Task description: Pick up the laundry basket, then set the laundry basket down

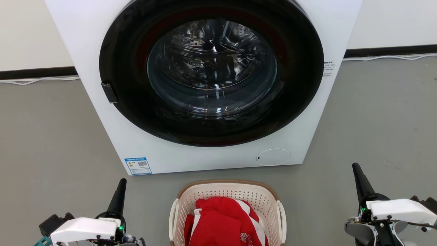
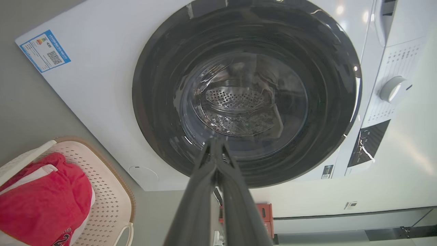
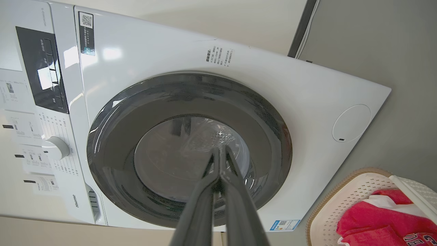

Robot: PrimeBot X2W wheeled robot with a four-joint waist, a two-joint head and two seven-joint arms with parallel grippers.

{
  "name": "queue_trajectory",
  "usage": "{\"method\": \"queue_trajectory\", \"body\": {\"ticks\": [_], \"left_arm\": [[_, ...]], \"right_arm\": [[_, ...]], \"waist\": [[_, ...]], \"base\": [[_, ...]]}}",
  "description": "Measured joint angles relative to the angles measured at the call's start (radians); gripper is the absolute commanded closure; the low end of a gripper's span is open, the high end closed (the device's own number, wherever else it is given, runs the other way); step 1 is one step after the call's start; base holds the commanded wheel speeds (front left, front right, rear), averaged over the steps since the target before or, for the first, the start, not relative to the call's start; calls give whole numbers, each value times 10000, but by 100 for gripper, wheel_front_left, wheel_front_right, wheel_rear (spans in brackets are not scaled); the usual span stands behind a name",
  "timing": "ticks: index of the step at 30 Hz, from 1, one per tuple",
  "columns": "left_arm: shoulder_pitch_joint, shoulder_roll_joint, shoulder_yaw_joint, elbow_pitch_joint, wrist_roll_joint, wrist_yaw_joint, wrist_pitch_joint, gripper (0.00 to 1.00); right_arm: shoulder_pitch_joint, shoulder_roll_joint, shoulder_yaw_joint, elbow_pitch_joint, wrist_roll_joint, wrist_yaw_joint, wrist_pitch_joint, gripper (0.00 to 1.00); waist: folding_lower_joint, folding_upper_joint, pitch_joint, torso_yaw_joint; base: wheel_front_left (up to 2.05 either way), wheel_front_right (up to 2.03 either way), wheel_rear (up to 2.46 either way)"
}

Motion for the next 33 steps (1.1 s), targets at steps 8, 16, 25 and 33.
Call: {"method": "queue_trajectory", "body": {"ticks": [8,16,25,33], "left_arm": [[-7,2,105,-4,-809,-46,198,100],[-10,4,203,-12,-1645,-50,453,100],[-14,6,307,-27,-2353,-82,625,100],[-14,6,309,-31,-2353,-82,625,100]], "right_arm": [[1,56,-100,-52,832,0,198,100],[42,92,-280,-142,1745,0,445,100],[57,132,-349,-219,2437,0,616,100],[58,134,-351,-219,2437,0,616,100]], "waist": [[0,0,-8,14],[0,0,-15,27],[0,0,-20,37],[0,0,-20,37]], "base": [[0,0,0],[0,0,0],[0,0,0],[0,0,0]]}}
